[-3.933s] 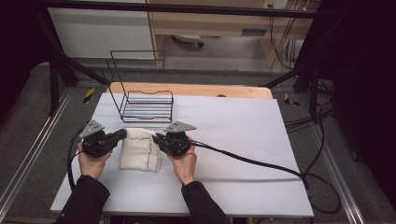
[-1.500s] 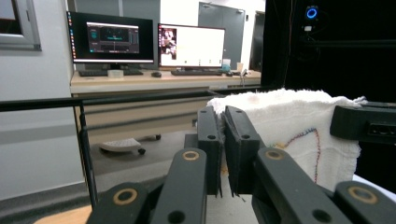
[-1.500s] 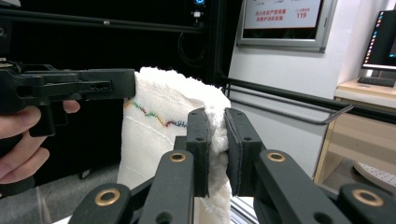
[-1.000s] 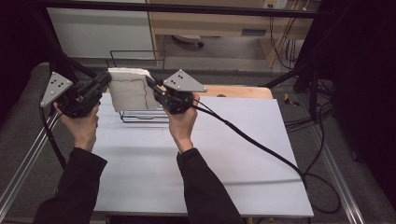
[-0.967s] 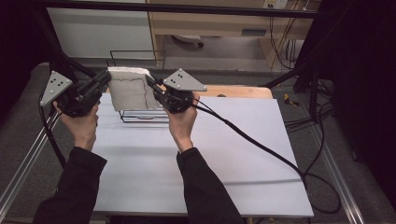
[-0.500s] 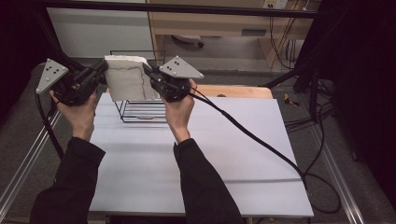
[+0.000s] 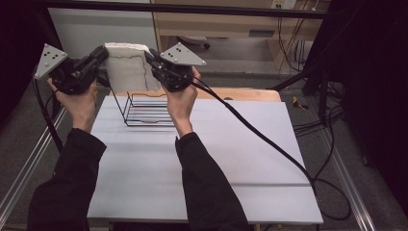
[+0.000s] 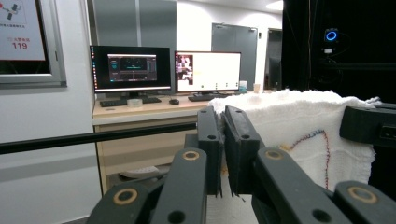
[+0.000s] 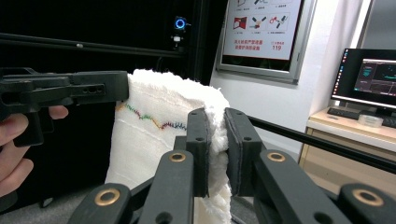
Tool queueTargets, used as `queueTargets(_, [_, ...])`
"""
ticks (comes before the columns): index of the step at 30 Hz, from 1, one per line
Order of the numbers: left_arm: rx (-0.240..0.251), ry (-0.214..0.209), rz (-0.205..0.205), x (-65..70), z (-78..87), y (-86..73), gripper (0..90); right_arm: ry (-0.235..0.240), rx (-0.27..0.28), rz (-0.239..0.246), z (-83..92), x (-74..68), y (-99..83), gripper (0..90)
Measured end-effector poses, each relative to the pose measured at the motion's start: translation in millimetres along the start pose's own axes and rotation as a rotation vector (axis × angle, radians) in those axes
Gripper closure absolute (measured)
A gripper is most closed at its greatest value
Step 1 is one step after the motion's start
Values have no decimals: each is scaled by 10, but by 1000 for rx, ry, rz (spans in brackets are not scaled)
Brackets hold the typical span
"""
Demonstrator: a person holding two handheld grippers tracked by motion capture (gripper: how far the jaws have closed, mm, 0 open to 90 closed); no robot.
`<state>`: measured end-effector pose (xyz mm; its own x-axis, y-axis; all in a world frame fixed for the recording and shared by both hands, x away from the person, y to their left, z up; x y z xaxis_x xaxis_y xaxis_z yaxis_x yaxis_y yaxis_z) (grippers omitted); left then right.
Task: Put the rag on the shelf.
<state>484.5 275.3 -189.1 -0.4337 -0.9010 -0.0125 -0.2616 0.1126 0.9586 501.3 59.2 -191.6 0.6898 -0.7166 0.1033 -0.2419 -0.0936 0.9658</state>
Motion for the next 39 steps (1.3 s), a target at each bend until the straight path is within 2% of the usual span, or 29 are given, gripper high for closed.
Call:
queueTargets(8, [-3, 9, -10, -47, -122, 67, 855, -8, -7, 16, -104, 60, 61, 810])
queueTargets(27, [-1, 29, -33, -154, -406, 181, 856, -28, 4, -6, -349, 251, 164, 810])
queueTargets(30, [-13, 31, -26, -177, -462, 170, 856, -36, -3, -3, -391, 279, 169, 810])
queueTargets(35, [-28, 42, -43, -196, -544, 132, 856, -46, -17, -3, -441, 334, 140, 810])
queueTargets(39, [-37, 48, -39, -231, -614, 111, 856, -49, -25, -11, -484, 371, 106, 810])
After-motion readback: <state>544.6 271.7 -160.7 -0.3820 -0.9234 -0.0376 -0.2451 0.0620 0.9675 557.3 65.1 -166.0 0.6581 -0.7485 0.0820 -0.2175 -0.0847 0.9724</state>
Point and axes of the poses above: each handheld gripper's, and its own axes: z roughly backward along the jaws, y roughly out of its top, x roughly to its right, the point moved 4 cm from there along -z, roughly forward along the jaws, and after that the axes turned 10 degrees about x, right-handed, at the moved point
